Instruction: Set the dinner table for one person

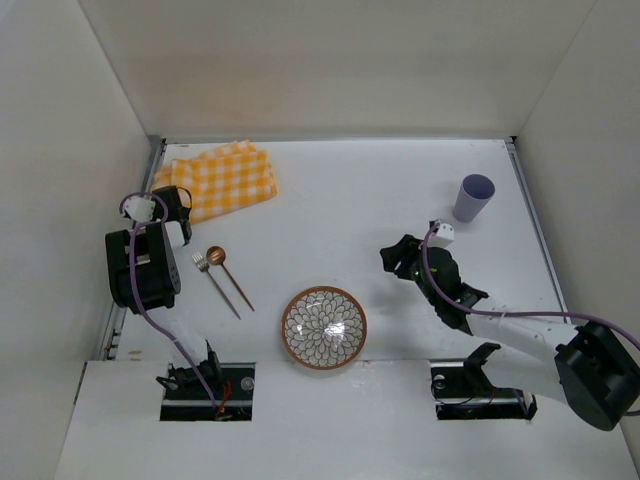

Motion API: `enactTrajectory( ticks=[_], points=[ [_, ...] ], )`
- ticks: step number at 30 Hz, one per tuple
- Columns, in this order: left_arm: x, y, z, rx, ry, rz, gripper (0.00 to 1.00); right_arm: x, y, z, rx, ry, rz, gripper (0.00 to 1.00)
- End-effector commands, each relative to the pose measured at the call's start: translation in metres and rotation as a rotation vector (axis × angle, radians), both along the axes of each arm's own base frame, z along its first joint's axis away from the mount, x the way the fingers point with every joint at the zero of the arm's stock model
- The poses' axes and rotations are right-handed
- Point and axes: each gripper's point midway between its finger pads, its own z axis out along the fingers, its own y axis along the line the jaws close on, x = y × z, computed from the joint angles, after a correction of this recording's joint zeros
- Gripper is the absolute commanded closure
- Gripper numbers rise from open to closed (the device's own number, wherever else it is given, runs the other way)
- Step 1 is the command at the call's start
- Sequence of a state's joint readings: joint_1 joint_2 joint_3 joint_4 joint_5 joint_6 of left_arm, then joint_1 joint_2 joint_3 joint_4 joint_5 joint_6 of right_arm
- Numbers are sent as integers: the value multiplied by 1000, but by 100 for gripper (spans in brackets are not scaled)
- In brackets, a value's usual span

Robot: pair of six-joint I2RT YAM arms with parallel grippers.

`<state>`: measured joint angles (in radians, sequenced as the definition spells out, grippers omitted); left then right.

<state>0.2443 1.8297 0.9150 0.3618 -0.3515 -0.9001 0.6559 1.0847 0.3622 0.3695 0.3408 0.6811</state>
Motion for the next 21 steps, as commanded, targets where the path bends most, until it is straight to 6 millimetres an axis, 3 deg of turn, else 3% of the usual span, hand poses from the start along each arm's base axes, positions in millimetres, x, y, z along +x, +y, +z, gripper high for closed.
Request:
enactTrajectory(
  ticks=[1,5,9,17,21],
  points=[
    [12,-4,-2,-31,-9,-23,63,9,7,30,58,-81,-4,40],
    [35,-26,10,-53,-50,-113,86,10,5,29,53,-78,-8,40],
    [52,-75,23,-77,-88,-228,94,10,5,29,54,-78,-11,40],
    [73,-226,48,-108,-163,-533,95,13,-3,25,42,-73,-34,40],
    [67,-306,49,-170,-168,-667,95,13,-8,29,50,-88,-47,39]
  ],
)
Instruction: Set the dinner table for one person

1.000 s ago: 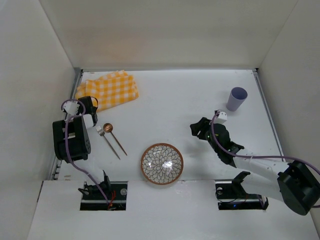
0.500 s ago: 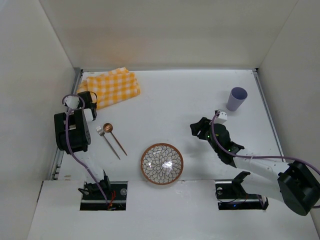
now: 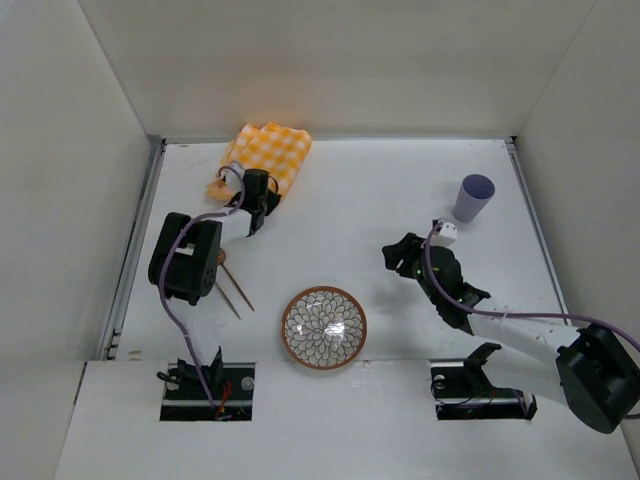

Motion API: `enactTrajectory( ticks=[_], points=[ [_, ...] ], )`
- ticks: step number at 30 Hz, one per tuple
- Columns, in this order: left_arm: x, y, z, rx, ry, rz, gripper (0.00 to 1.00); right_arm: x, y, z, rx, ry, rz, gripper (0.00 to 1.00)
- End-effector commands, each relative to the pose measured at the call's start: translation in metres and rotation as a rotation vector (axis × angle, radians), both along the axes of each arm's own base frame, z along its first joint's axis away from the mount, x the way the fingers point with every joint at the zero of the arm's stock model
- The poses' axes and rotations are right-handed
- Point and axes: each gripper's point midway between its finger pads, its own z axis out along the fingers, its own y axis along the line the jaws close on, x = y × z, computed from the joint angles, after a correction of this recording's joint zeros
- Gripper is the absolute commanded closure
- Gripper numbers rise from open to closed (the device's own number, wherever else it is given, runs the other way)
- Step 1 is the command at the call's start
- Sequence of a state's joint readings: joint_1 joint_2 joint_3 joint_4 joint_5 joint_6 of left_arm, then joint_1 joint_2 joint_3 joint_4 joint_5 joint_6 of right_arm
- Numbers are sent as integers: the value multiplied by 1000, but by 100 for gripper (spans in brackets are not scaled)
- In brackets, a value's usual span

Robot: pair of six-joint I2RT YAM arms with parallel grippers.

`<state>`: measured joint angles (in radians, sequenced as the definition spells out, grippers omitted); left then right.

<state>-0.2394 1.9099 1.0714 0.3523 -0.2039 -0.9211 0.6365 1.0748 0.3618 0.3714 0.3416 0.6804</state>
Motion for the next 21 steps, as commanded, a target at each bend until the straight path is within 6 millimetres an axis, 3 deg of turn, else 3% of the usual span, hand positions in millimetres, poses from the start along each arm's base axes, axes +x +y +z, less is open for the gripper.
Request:
enactTrajectory(
  ticks=[1,7,11,14,16,18,21],
  points=[
    [7,-69,27,-107,-69,-109,95,11,-6,26,42,-78,-37,39],
    [-22,-167,32,-188,-64,-240,92,11,-16,28,49,-88,-61,39],
    [-44,-208,46,-217,-78,-317,83,11,-17,30,53,-92,-62,39],
    [-54,-218,69,-216,-115,-349,61,11,-17,29,51,-90,-62,38],
    [-56,-212,89,-206,-159,-334,53,11,-17,30,53,-92,-62,38],
    [-55,-199,104,-173,-203,-314,51,10,-17,31,57,-97,-60,38],
    [-49,-169,105,-136,-219,-239,50,11,-18,30,54,-94,-65,38]
  ],
)
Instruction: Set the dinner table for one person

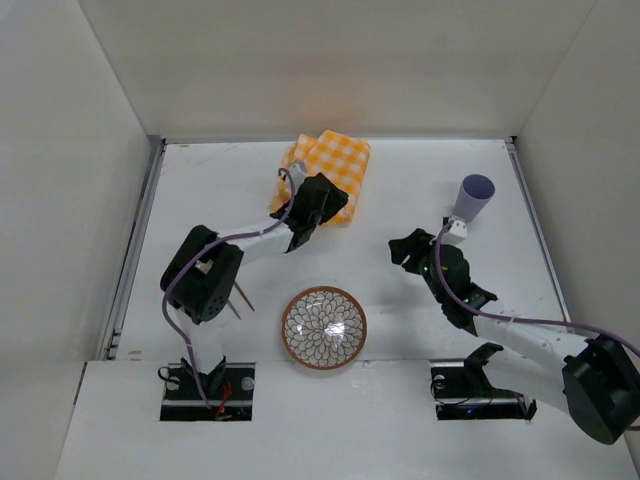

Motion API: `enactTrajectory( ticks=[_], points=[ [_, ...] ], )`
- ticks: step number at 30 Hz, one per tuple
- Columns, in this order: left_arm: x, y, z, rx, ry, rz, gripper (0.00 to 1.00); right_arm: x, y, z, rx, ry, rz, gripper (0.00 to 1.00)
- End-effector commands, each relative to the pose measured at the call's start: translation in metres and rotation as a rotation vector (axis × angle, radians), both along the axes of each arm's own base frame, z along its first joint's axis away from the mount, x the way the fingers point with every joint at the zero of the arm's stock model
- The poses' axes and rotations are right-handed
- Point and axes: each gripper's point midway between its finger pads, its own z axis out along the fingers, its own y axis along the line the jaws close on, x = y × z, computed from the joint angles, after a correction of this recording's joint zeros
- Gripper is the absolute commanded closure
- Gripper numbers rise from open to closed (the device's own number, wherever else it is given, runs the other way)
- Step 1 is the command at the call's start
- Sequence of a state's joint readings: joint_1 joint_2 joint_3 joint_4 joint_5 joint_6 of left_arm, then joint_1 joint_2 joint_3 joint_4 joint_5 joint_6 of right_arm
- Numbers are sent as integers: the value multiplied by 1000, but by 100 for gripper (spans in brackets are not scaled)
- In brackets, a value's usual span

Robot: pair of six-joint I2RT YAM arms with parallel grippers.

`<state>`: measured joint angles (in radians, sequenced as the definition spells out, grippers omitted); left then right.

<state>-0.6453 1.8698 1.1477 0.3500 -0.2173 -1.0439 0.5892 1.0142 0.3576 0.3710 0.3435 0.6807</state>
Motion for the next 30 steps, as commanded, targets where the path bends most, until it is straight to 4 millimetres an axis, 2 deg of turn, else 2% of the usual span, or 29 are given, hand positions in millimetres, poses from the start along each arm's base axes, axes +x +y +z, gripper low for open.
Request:
enactTrajectory(
  ticks=[1,4,8,14,18,23,30],
  points=[
    [19,43,47,-5,-122,124,50,4,-3,12,20,-46,-14,38],
    [38,84,31,4,-111,215,50,4,-1,11,22,-44,-9,38],
    [54,107,11,-16,-66,240,50,4,0,10,18,-41,-7,38],
    [69,115,-4,-52,-24,235,49,7,3,8,11,-30,1,37],
    [78,110,-10,-63,-6,218,48,7,4,6,10,-27,4,37],
    [76,118,-19,-30,27,257,49,6,6,8,15,-29,14,37],
    [96,112,-27,1,39,264,55,6,6,6,12,-26,13,37]
  ],
)
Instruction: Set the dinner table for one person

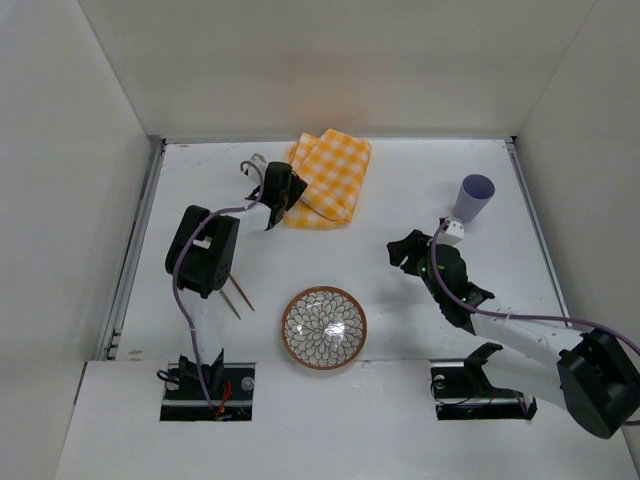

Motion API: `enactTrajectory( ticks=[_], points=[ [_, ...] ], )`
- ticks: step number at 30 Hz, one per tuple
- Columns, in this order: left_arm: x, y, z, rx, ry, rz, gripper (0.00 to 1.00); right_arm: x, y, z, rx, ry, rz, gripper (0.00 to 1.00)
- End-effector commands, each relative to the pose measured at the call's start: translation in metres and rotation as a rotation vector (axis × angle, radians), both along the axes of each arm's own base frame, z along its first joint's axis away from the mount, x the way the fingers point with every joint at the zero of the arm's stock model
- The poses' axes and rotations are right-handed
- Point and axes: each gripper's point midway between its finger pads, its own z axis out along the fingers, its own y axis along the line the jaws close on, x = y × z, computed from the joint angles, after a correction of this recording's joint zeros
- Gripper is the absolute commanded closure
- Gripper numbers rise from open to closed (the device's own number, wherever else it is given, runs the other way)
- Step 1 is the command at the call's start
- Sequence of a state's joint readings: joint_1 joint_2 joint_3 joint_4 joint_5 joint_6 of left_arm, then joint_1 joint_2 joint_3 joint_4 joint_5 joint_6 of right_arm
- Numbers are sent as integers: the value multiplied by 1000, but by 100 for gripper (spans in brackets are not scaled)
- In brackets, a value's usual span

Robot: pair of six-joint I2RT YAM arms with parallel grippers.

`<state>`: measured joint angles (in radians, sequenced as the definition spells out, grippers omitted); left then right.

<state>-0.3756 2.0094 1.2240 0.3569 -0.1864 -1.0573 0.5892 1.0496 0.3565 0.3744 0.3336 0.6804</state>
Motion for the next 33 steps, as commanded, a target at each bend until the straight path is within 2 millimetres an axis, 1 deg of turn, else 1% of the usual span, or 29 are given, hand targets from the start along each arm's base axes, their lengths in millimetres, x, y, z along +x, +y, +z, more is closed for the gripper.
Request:
enactTrajectory(
  ticks=[1,3,5,9,13,15,17,19,21,22,24,26,28,29,32,33],
  points=[
    [16,-4,13,3,-25,10,57,6,4,17,29,-56,3,37],
    [19,-9,14,11,-32,-2,58,6,4,17,29,-54,5,37],
    [19,-12,10,33,-19,-16,56,6,3,17,29,-55,3,37],
    [11,-7,-5,66,25,-9,52,5,1,19,32,-60,0,36],
    [9,-1,-8,72,35,-3,52,4,2,21,35,-65,3,35],
    [12,-1,-7,70,30,0,56,5,2,19,33,-61,2,35],
    [16,-2,-6,66,25,2,63,5,2,19,32,-61,0,35],
    [20,-7,-1,52,15,-10,74,5,2,19,31,-60,0,35],
    [19,-20,12,44,-10,-40,85,6,2,17,28,-55,-1,35],
    [18,-26,20,40,-23,-53,88,6,3,16,29,-53,1,34],
    [13,-41,42,39,-61,-88,94,7,5,16,33,-48,3,32],
    [9,-54,65,30,-98,-113,97,9,6,14,36,-39,1,30],
    [3,-67,93,16,-140,-134,98,8,14,13,55,-31,15,27],
    [0,-74,107,14,-165,-144,98,8,21,13,67,-27,28,25],
    [-6,-85,138,9,-216,-148,99,6,44,18,103,-20,74,21],
    [-8,-88,145,7,-228,-151,99,5,51,19,114,-16,88,19]
  ],
)
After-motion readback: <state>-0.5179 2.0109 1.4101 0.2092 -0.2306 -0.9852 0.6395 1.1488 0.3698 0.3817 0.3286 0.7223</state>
